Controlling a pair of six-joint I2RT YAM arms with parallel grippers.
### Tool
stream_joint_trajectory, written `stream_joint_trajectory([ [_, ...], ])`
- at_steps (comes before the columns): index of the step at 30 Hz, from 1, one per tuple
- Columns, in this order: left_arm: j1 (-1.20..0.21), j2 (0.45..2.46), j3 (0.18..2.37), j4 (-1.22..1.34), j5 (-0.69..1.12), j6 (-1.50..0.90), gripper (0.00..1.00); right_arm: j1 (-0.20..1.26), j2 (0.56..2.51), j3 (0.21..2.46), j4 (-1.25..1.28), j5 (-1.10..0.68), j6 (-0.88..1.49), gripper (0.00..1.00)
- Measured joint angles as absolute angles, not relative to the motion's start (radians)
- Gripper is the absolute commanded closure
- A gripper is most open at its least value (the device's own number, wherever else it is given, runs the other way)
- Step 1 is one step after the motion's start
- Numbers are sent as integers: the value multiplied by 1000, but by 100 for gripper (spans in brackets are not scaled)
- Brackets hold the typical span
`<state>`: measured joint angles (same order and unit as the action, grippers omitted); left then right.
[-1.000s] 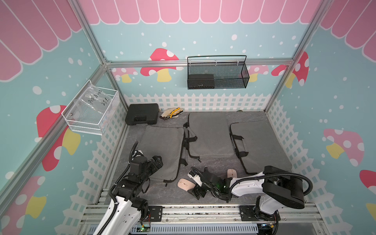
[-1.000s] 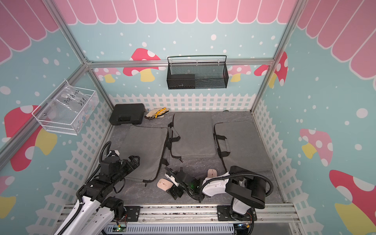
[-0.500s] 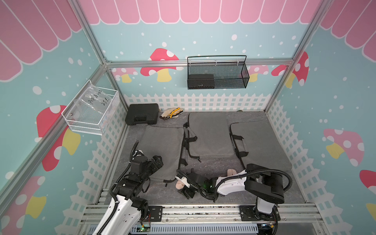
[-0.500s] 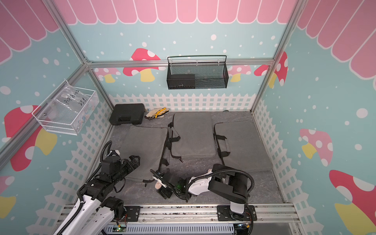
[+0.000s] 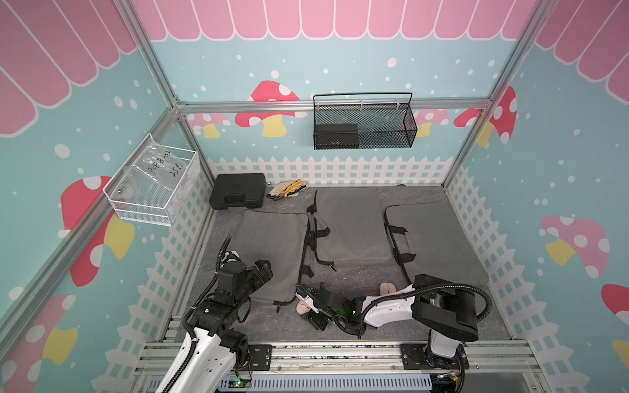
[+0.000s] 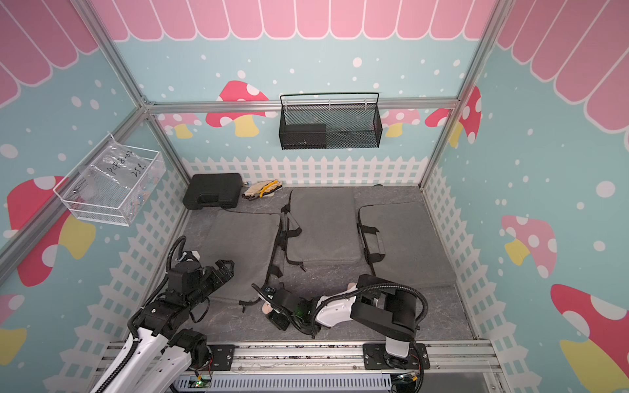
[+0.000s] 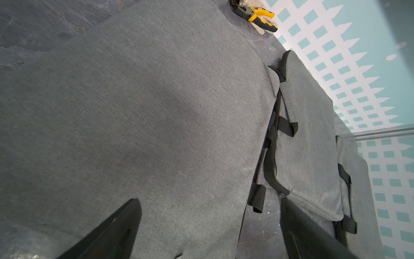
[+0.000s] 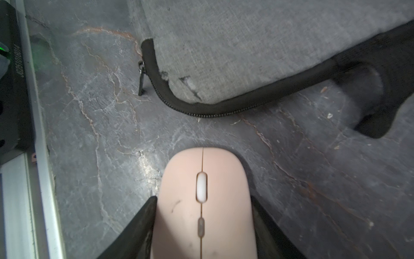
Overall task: Put the mouse into the laptop bag
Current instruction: Pick up the mouse from the center of the board, then open the zippered laptop bag at the center of the board.
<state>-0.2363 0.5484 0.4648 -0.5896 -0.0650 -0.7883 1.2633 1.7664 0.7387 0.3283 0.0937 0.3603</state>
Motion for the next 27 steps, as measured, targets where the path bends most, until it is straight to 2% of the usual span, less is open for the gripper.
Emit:
stream_joint_trajectory([
  [7,-258,561,467,-552,3,-781,0,1237,1613,641,274,112,371,55],
  [13,-426,674,504,-453,-4,-782,3,1131,1415,582,282,122,399,57],
  [18,-633,953,648,-363,-84,-758,6,1056,1261,509,300,147,445,58],
  [21,-723,1162,783,-331,-133,-729,13,1013,1192,447,299,162,479,58],
  [22,-741,1217,820,-325,-144,-721,17,1003,1179,432,296,166,487,59],
  [27,-784,1470,977,-331,-205,-696,23,962,1148,389,263,173,531,60],
])
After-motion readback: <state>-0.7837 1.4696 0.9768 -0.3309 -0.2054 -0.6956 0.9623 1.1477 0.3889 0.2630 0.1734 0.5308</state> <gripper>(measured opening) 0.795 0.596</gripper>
